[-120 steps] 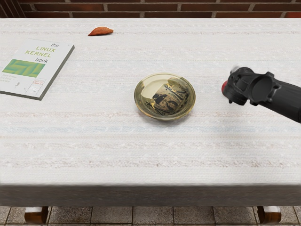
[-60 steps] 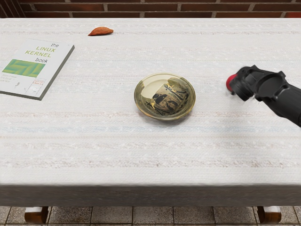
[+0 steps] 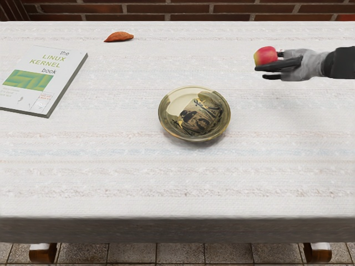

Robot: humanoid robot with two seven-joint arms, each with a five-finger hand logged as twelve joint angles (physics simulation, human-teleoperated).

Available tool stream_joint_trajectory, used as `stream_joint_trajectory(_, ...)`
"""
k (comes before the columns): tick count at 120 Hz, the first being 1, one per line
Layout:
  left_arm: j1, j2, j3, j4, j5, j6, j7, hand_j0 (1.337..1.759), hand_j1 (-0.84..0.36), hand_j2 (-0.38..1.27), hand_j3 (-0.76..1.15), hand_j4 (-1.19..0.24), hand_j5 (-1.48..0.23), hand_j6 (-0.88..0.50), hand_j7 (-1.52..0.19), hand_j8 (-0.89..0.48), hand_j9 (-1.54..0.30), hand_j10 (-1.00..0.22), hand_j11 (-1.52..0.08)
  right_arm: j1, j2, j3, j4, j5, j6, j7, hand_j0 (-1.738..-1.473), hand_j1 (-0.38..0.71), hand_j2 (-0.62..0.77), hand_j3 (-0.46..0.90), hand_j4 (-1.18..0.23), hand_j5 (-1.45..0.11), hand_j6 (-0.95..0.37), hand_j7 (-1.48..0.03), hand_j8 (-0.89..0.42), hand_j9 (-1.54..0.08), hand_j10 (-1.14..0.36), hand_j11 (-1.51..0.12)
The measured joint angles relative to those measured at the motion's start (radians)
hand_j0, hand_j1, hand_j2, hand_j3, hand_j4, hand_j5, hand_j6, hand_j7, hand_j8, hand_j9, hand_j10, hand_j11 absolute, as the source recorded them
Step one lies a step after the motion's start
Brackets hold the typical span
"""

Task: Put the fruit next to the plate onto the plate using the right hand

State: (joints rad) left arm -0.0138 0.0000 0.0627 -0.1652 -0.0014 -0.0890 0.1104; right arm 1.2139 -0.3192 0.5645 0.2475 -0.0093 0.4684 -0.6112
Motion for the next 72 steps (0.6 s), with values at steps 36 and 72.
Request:
stream_joint_trajectory(36, -0.001, 0.0, 0.0, 0.0, 0.0, 0.0, 0.0, 1.658, 0.34, 0.0, 0.0, -0.01, -0.01, -0.01, -0.01, -0.01, -0.01, -0.01, -0.01, 0.0, 0.233, 0.001, -0.001, 0.03, 0.058, -0.001, -1.633, 0.41, 0.19, 0.0, -0.33, -1.17, -0.31, -1.13, -0.49, -1.18, -0.84, -1.19)
stream_joint_trajectory(72, 0.0, 0.0, 0.0, 0.0, 0.0, 0.0, 0.0, 1.658, 0.34, 0.0, 0.0, -0.01, -0.01, -0.01, -0.01, -0.01, -0.01, -0.01, -0.01, 0.016, 0.296, -0.092, -0.007, 0.025, 0.036, 0.0, -1.637, 0.27, 0.12, 0.0, -0.26, -0.91, -0.28, -0.87, -0.43, -0.91, -0.65, -0.91)
